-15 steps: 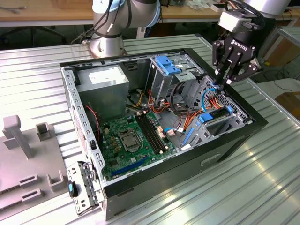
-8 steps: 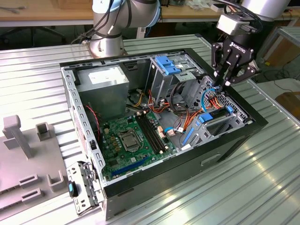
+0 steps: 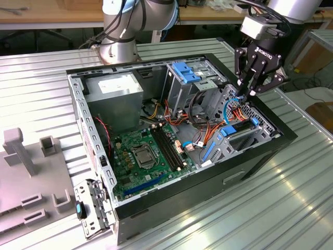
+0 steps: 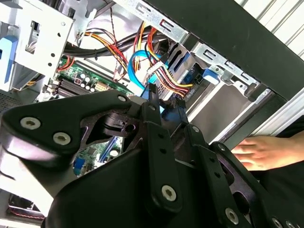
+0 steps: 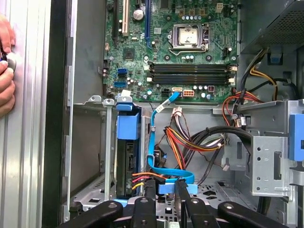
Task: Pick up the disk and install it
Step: 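Insert the second disk wire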
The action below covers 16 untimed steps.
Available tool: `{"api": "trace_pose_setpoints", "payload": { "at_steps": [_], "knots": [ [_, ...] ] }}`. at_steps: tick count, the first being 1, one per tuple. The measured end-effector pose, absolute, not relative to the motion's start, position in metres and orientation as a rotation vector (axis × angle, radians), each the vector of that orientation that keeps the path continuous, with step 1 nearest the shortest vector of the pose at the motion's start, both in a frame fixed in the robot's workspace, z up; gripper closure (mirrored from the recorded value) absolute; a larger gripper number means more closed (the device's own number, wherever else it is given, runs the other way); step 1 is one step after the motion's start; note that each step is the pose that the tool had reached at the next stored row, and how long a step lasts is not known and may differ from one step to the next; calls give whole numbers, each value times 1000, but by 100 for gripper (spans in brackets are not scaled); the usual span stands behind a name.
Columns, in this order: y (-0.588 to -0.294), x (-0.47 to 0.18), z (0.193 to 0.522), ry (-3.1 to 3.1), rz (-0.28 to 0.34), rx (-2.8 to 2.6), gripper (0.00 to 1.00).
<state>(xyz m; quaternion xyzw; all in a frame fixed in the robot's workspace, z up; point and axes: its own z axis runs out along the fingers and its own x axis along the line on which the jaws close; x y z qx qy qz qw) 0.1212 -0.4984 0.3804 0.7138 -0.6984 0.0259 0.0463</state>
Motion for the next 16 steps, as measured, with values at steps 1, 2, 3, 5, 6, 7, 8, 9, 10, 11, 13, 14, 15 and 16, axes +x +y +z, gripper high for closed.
{"api": "trace_pose_setpoints", "payload": {
  "at_steps": [1,2,3,5,6,7,8,9,10,11,13,14,15,16],
  "knots": [
    [-498,121,380,-2131,81,2178,70],
    [-499,121,380,-2130,82,2177,70],
    [-499,121,380,-2129,84,2176,71],
    [-499,121,380,-2128,87,2175,78],
    [-499,121,380,-2128,88,2174,84],
    [-499,121,380,-2127,89,2174,84],
    [-500,121,379,-2127,89,2173,84],
    [-500,121,379,-2127,89,2173,84],
    [-500,121,379,-2126,90,2173,84],
    [-500,121,379,-2126,90,2173,84],
    [-501,121,379,-2126,90,2173,84],
    [-501,121,379,-2126,90,2173,84],
    [-502,121,379,-2126,90,2173,84],
    [-503,121,378,-2126,90,2173,84]
  ]
}}
